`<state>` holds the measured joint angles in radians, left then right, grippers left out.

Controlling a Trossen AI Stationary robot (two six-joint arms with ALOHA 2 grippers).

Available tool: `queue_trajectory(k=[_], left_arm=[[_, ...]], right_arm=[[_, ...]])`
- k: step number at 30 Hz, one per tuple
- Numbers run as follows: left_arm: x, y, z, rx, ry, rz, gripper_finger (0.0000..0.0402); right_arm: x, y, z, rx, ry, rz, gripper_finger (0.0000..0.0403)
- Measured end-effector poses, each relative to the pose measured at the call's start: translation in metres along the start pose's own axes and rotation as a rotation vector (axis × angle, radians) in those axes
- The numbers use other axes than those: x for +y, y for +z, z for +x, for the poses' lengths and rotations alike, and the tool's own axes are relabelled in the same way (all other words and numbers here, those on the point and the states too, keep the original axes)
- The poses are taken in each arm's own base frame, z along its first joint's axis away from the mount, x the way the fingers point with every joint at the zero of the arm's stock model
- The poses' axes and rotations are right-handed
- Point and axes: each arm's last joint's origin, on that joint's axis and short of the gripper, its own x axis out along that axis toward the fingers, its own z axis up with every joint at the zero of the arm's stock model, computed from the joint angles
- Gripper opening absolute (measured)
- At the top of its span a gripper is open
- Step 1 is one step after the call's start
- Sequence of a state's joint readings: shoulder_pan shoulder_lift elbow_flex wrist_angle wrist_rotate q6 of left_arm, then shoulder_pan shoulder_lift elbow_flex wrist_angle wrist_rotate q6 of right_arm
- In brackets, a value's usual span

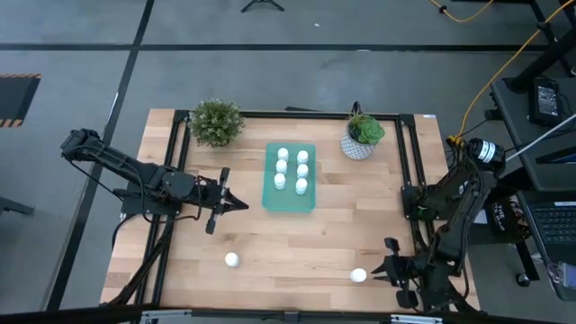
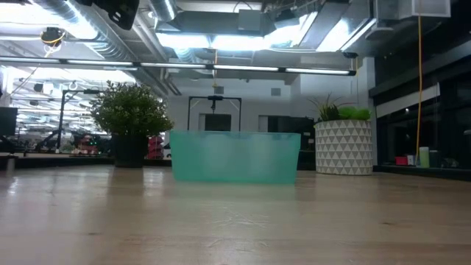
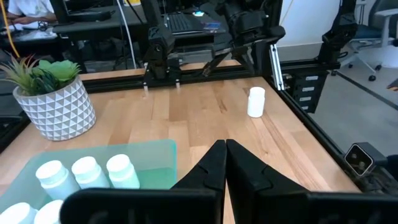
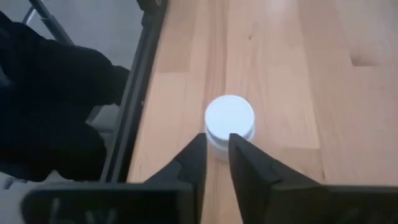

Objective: Pick and place pill bottles into a basket
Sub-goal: Put the white pill bottle into the green bin

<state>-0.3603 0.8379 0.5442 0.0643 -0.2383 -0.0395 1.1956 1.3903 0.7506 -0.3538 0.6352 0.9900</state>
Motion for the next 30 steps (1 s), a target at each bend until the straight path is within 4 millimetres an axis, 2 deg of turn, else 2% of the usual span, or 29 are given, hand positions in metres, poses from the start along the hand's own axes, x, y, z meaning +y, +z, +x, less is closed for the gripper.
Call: queue_trajectory(k=[16,20,30], left_arm=[[0.000,0.000,0.000,0.000,0.000,0.000,0.0006],[0.000,0.000,0.000,0.000,0.000,0.000,0.0006],[0.000,0.000,0.000,0.003,0.000,-0.002,0.0006]], right_arm=[[-0.003,0.007,0.005,-0.015,-0.011,-0.017,0.0249],[-0.008,0.013,0.010,-0.021,-0.037,-0.003,0.0266],[-0.012,0.017,0.015,0.025,-0.022,-0.021,0.0268]])
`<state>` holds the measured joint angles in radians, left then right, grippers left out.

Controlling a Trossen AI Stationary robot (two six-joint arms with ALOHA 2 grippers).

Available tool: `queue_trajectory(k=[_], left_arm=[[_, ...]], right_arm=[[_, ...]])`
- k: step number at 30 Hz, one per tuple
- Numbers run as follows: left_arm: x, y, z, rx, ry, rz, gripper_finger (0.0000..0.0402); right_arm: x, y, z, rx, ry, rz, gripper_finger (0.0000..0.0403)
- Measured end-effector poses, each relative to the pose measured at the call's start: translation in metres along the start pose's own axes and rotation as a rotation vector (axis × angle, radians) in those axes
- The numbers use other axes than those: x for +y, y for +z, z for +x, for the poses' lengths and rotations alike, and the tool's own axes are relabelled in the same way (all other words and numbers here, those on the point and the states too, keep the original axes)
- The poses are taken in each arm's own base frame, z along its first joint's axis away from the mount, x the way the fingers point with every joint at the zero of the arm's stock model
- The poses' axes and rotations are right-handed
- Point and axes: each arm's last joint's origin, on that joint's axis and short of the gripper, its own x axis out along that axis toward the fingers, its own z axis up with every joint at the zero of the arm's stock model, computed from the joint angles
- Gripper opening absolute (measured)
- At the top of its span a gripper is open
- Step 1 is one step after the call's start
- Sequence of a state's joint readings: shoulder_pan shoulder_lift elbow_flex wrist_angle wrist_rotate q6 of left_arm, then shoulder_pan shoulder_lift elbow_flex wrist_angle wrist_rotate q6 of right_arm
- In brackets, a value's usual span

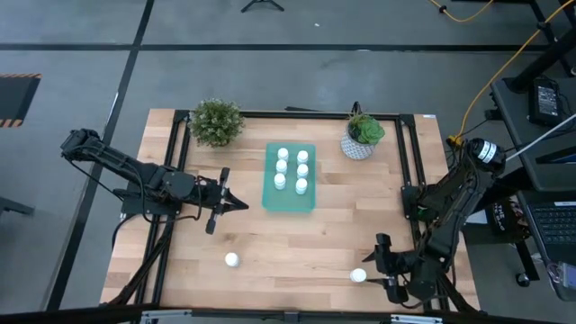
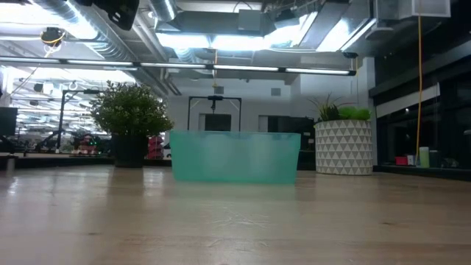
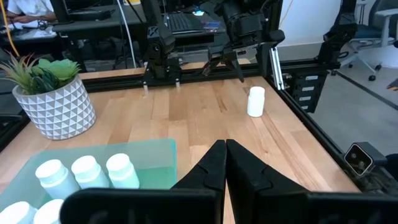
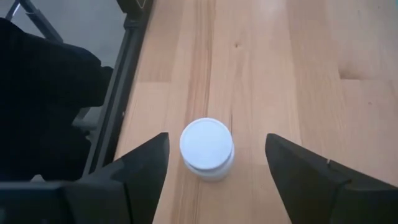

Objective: Pick and place pill bottles into a basket
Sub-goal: Put the white pill bottle into the green bin

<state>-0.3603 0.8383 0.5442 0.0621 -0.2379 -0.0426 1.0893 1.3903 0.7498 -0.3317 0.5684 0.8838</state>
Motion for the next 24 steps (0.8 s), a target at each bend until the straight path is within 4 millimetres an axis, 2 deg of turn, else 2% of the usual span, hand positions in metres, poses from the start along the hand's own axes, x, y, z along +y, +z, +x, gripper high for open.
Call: queue_trajectory(k=[7,15,24], left_arm=[[0.000,-0.001,0.000,0.008,0.001,0.002,0.0006],[0.000,-0.001,0.000,0.011,0.000,0.004,0.0006],[0.000,-0.001,0.000,0.013,0.000,0.007,0.0006]], right_arm=[[0.003,-0.001,0.012,0.021,-0.007,-0.002,0.0268],[0.016,0.003,0.020,0.092,-0.076,-0.077,0.0268],[0.020,0.002,0.042,0.137,-0.151,-0.089,0.0268]])
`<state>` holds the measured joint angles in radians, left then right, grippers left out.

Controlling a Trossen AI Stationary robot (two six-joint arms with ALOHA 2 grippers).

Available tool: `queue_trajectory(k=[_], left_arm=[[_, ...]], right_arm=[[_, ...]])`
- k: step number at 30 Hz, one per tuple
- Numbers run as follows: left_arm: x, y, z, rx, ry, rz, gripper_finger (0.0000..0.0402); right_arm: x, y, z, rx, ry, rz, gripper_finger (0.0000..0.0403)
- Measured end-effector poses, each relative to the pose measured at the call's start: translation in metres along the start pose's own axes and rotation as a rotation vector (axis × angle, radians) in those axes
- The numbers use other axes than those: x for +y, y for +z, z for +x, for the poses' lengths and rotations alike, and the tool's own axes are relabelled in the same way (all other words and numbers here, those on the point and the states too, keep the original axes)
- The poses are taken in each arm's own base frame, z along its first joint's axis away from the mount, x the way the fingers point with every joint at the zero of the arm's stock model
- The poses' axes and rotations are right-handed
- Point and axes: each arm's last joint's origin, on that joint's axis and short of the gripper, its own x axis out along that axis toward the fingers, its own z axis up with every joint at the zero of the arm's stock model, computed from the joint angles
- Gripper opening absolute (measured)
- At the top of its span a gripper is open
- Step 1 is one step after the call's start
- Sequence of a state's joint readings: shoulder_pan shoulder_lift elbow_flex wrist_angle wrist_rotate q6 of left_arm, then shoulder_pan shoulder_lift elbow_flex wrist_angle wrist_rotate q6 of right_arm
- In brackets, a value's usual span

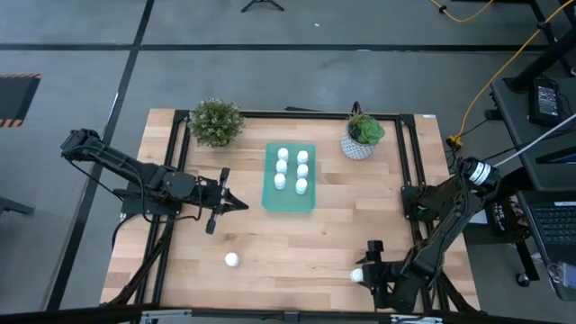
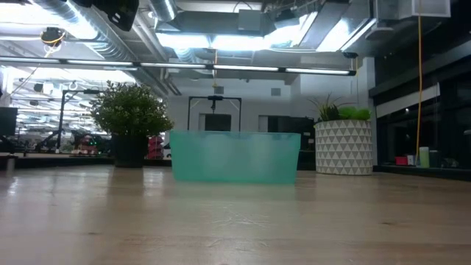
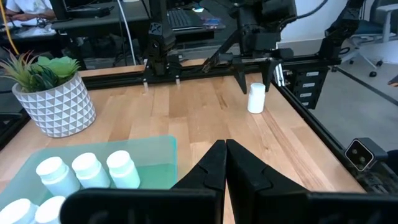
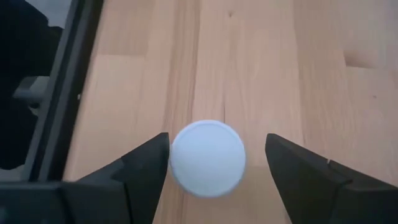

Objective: Pick and place pill bottles into a basket
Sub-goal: Put the white pill bottle into the green bin

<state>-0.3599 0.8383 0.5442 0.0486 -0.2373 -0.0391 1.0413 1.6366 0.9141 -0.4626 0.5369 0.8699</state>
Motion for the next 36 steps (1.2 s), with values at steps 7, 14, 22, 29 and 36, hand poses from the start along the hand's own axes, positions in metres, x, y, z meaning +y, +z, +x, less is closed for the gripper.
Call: queue_trajectory(k=[7,14,22,29,36], left_arm=[[-0.0001,-0.0001,0.0000,0.001,-0.003,0.000,0.0006],[-0.0001,-0.0002,0.0000,0.002,-0.003,0.000,0.0006],[-0.0001,-0.0002,0.0000,0.002,-0.003,0.000,0.0006],[-0.0002,-0.0002,0.0000,0.002,-0.004,0.000,0.0006],[-0.0001,-0.0014,0.0000,0.015,-0.003,0.003,0.0006]], right_arm=[[0.0005,0.0042,-0.0013,0.035,0.021,0.023,0.0268],[0.0004,0.0047,-0.0011,0.047,0.029,0.028,0.0268],[-0.0001,0.0053,-0.0007,0.047,0.028,0.031,0.0223],[-0.0002,0.0054,-0.0008,0.044,0.026,0.028,0.0152],[-0.0002,0.0054,-0.0008,0.044,0.026,0.028,0.0151]])
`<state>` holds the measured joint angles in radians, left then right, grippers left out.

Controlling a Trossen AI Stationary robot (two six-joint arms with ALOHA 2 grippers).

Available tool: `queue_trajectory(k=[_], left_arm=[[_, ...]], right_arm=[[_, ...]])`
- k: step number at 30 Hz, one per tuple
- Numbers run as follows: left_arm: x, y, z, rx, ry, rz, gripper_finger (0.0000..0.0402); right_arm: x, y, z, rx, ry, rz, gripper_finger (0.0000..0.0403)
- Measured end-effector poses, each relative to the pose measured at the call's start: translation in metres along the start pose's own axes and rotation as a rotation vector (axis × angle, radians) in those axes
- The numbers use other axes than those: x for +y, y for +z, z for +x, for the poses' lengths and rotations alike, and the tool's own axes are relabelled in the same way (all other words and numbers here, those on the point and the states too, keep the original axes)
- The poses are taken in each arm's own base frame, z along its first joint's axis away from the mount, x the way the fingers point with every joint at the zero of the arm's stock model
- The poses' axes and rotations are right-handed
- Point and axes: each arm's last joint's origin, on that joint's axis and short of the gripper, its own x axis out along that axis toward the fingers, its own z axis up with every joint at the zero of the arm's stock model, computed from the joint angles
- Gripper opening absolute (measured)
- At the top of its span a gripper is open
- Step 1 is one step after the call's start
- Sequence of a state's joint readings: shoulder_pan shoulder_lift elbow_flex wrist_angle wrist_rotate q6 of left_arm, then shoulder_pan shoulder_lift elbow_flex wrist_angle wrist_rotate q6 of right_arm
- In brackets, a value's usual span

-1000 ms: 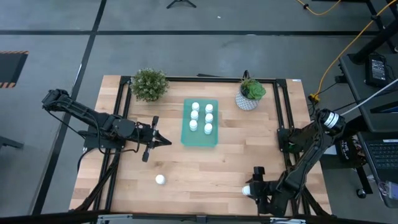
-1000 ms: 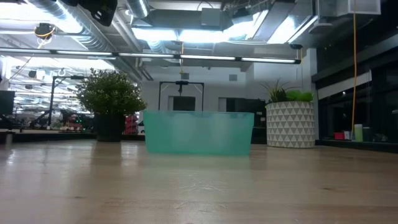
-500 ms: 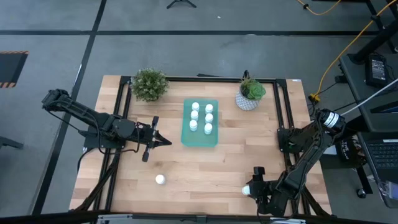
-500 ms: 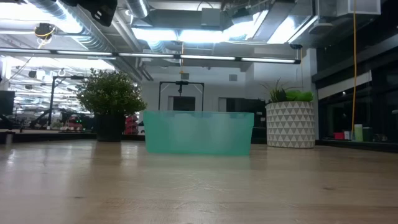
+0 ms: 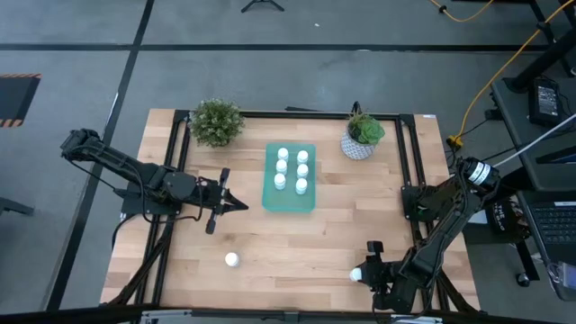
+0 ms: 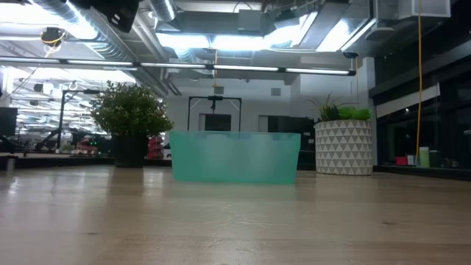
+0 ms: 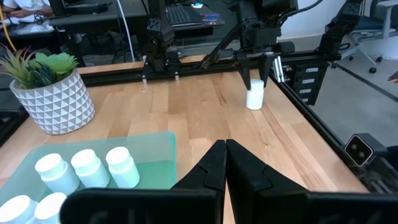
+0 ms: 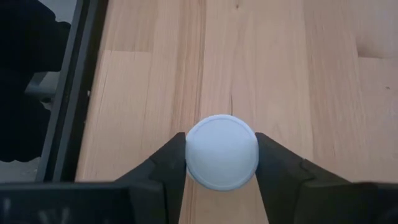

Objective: Pick and place pill bottles into a basket
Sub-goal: Put the white pill bottle into the green bin

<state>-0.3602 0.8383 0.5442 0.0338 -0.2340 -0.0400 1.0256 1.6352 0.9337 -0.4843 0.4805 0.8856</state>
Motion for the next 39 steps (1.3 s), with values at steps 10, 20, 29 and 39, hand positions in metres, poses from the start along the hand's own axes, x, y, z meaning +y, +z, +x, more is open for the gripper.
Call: queue_trajectory(k=[10,20,29,39], left_arm=[[0.000,-0.002,0.000,0.019,0.001,0.003,0.0006],[0.002,-0.007,0.000,0.075,0.049,0.067,0.0006],[0.003,-0.009,0.000,0.097,0.072,0.131,0.0006],[0.003,-0.010,-0.001,0.114,0.065,0.286,0.0006]], right_arm=[[-0.010,0.011,0.006,-0.036,-0.050,0.043,0.0151],[-0.034,0.045,-0.002,-0.118,-0.041,-0.037,0.0151],[-0.083,0.087,-0.005,-0.138,0.012,-0.107,0.0151],[-0.146,0.118,-0.006,-0.166,0.072,-0.160,0.0151]])
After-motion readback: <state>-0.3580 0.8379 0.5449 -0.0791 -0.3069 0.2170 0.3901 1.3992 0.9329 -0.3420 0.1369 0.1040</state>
